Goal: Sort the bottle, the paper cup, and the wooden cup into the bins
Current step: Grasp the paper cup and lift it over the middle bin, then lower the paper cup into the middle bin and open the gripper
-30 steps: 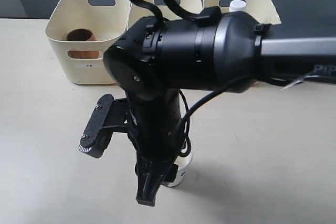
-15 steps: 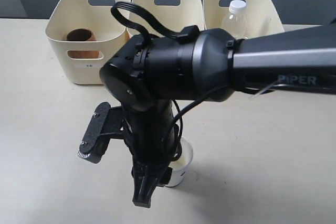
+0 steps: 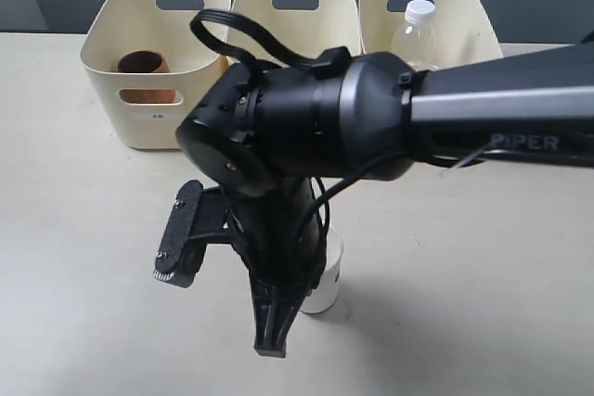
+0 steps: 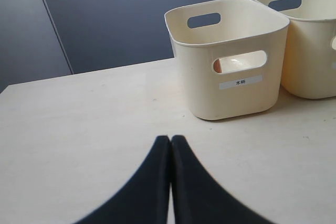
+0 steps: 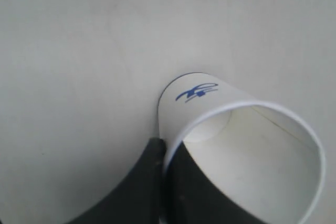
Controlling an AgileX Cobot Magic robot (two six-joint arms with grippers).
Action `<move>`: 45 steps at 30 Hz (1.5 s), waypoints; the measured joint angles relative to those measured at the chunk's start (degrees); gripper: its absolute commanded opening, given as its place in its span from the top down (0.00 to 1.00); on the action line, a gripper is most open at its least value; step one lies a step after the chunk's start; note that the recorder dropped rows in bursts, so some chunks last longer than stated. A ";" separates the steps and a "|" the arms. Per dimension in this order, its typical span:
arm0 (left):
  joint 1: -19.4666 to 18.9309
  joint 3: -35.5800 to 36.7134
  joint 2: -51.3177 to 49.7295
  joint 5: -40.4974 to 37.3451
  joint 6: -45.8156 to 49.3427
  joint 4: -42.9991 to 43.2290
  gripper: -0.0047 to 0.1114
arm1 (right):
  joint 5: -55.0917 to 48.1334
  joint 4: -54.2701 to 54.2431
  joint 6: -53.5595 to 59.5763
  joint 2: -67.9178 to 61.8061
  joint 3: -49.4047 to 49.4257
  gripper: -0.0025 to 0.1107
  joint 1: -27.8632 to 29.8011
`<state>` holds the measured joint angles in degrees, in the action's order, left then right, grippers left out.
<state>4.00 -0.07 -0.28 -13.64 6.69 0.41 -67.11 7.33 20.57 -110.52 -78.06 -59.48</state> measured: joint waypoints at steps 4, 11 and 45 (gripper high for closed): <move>0.00 0.00 0.00 0.00 0.00 0.00 0.96 | -0.65 1.72 0.00 4.76 -0.89 0.98 0.00; 0.00 0.00 0.00 0.00 0.00 0.00 0.96 | 3.13 9.52 -1.74 14.24 -8.74 0.98 -0.04; 0.00 0.00 0.00 0.00 0.00 0.48 0.96 | 11.64 -3.84 12.97 -21.79 -48.72 0.98 27.14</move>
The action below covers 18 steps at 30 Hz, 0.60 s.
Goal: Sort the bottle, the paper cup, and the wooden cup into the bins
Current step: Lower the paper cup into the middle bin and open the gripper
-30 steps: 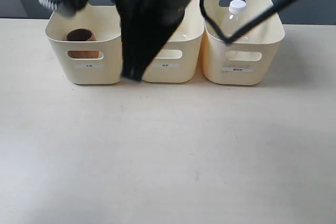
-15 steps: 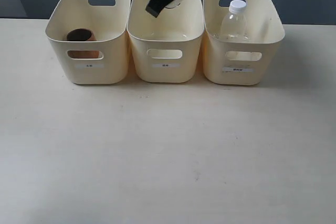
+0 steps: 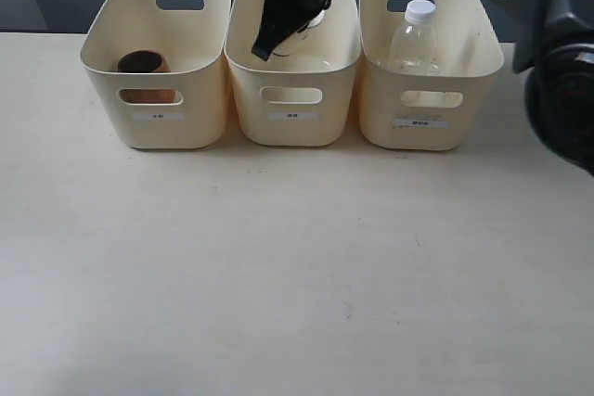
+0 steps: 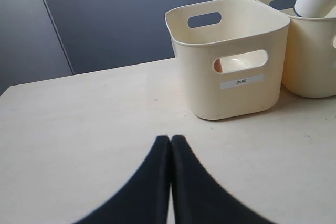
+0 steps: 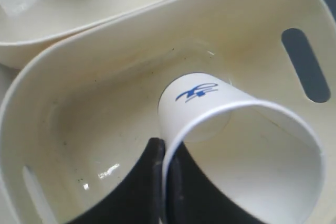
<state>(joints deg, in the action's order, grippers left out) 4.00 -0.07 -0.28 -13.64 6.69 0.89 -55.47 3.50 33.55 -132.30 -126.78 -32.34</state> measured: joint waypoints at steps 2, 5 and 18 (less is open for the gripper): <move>0.00 0.00 0.00 0.00 0.00 0.00 0.96 | -1.41 0.00 0.46 -2.39 -2.19 0.98 0.00; 0.00 0.00 0.00 0.00 0.00 0.00 0.96 | -3.54 0.00 1.20 -5.21 -5.22 0.98 0.24; 0.00 0.00 0.00 0.00 0.00 0.12 0.96 | -6.02 -0.37 1.58 -7.93 -6.67 0.98 0.92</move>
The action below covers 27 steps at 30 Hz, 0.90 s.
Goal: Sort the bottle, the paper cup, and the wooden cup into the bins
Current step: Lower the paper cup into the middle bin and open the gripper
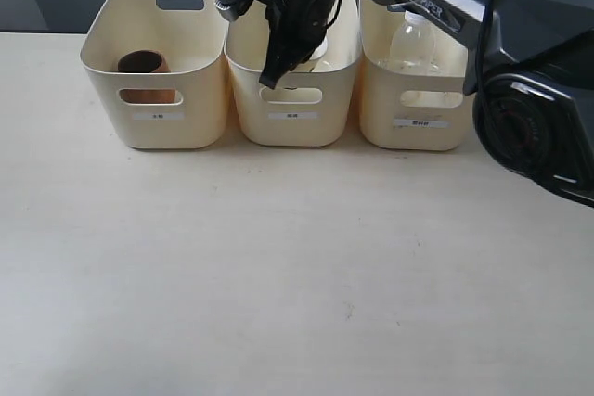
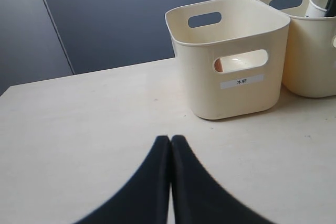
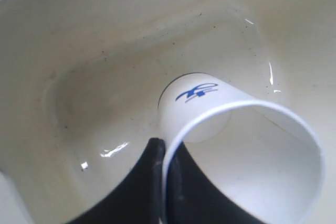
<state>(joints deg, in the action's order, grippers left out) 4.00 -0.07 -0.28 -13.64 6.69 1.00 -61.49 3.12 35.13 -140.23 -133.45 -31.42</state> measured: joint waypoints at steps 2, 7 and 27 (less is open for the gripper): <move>0.00 0.00 0.00 0.00 0.00 0.00 0.96 | -0.37 0.00 0.00 0.00 0.00 0.98 0.00; 0.00 0.00 0.00 0.00 0.00 0.00 0.96 | -1.09 0.00 0.00 0.00 0.00 0.98 0.00; 0.00 0.00 0.00 0.00 0.00 0.00 0.96 | -1.88 -0.26 0.38 0.00 -0.24 0.73 0.00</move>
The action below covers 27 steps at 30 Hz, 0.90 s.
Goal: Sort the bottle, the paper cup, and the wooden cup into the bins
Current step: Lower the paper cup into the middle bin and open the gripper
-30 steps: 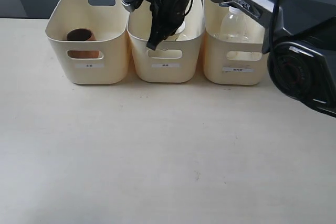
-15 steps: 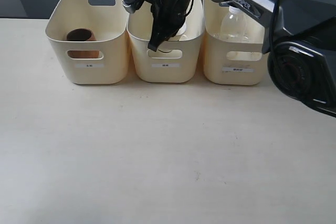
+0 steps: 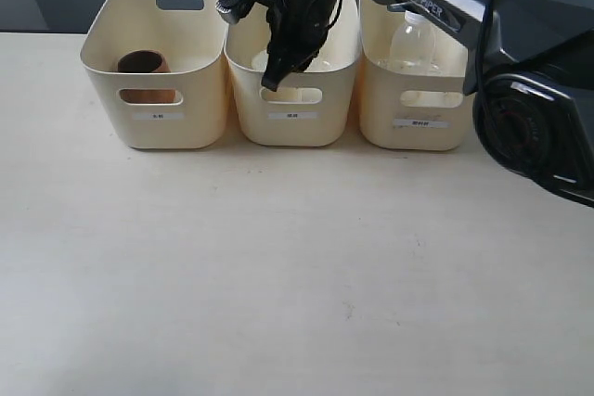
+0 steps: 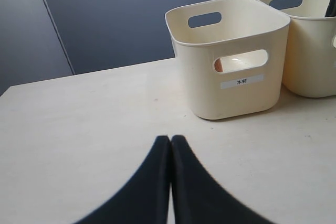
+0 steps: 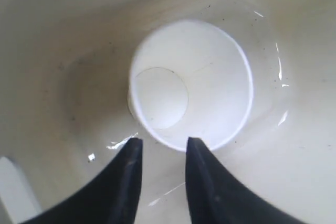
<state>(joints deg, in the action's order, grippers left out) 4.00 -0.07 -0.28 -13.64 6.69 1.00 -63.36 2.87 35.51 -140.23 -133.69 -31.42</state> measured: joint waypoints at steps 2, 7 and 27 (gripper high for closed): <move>0.00 0.00 0.00 0.00 0.00 0.00 0.96 | 0.22 0.00 0.00 0.00 0.00 0.73 0.00; 0.00 0.00 0.00 0.00 0.00 0.00 0.96 | 0.27 0.00 0.00 0.00 0.00 0.73 0.00; 0.00 0.00 0.00 0.00 0.00 0.00 0.96 | -5.99 -1.76 -0.57 6.40 0.00 0.86 0.99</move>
<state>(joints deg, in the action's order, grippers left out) 4.00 -0.07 -0.28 -13.64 6.69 1.00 -69.35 1.11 34.93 -133.83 -133.69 -30.43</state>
